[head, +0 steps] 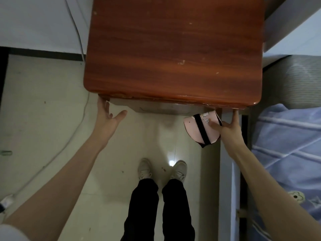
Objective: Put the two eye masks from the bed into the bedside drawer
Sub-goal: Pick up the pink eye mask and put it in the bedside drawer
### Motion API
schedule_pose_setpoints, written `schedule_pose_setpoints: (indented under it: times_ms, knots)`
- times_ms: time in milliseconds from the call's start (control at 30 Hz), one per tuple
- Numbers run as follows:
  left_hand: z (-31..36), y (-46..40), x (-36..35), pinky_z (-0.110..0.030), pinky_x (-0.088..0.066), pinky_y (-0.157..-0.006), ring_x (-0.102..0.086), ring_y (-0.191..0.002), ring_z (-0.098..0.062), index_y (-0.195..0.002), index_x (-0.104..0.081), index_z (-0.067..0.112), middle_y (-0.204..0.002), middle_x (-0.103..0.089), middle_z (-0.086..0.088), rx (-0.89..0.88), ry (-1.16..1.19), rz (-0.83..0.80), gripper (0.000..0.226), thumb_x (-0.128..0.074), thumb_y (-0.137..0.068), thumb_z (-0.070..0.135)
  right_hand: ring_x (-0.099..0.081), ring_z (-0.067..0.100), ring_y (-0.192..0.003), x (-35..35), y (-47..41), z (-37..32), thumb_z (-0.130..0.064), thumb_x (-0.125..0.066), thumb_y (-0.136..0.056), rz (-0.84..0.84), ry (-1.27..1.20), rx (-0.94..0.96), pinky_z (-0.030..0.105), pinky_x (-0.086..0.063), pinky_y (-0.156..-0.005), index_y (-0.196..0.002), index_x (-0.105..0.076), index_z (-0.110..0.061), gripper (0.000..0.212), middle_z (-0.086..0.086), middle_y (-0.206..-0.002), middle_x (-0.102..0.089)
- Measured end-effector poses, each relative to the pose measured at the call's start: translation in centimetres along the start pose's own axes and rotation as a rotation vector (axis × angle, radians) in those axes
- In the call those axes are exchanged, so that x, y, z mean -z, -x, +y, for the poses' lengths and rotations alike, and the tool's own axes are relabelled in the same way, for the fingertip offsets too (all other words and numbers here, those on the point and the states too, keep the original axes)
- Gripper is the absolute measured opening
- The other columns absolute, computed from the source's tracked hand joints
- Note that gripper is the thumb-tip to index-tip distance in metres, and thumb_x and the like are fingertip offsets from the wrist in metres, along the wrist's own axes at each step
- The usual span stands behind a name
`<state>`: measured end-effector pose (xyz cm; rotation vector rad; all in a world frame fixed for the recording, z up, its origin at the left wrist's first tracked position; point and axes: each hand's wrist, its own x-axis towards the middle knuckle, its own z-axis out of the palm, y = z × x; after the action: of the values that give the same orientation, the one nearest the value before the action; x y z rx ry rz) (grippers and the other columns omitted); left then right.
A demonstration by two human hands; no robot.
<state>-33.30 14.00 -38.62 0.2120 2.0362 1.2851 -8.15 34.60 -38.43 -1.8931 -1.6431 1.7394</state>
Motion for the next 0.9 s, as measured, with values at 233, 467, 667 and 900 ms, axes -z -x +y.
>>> schedule_pose_setpoints:
  times_ms: [233, 467, 667, 900]
  knots:
    - [-0.4, 2.3, 0.6, -0.044, -0.015, -0.114, -0.015, -0.138, -0.002, -0.141, -0.009, 0.035, -0.155, -0.015, 0.011, 0.0, 0.002, -0.047, 0.086, -0.068, -0.079, 0.023, -0.056, 0.033, -0.115, 0.9, 1.9, 0.2, -0.008, -0.067, -0.079, -0.07, -0.009, -0.065, 0.058, -0.037, -0.105, -0.144, -0.009, -0.035, 0.091, 0.02, -0.126, -0.06]
    - [-1.8, 4.7, 0.9, -0.035, -0.024, -0.113, -0.027, -0.134, -0.008, -0.136, -0.021, 0.02, -0.148, -0.028, 0.003, 0.091, 0.004, 0.056, 0.076, -0.062, -0.076, 0.043, -0.057, 0.035, -0.112, 1.2, 4.7, 3.2, -0.003, -0.064, -0.079, -0.115, -0.085, -0.15, 0.06, -0.041, -0.1, -0.142, -0.018, -0.03, 0.082, 0.019, -0.126, -0.058]
    - [-3.4, 4.3, 0.7, -0.026, -0.028, -0.102, -0.03, -0.124, -0.004, -0.13, -0.023, 0.018, -0.131, -0.032, 0.007, 0.137, 0.037, 0.097, 0.068, -0.066, -0.079, 0.028, -0.054, 0.034, -0.117, 1.0, 4.5, 3.9, -0.006, -0.068, -0.078, -0.158, -0.135, -0.187, 0.058, -0.042, -0.1, -0.125, -0.032, -0.034, 0.065, 0.015, -0.131, -0.054]
    - [-4.5, 4.3, 1.0, -0.036, -0.028, -0.11, -0.038, -0.119, -0.006, -0.128, -0.028, 0.013, -0.125, -0.041, 0.004, 0.163, 0.04, 0.107, 0.069, -0.071, -0.075, 0.021, -0.063, 0.027, -0.097, 0.1, 7.7, 3.1, -0.013, -0.065, -0.08, -0.328, 0.083, -0.268, 0.042, -0.052, -0.088, -0.108, -0.061, -0.009, 0.028, 0.015, -0.113, -0.065]
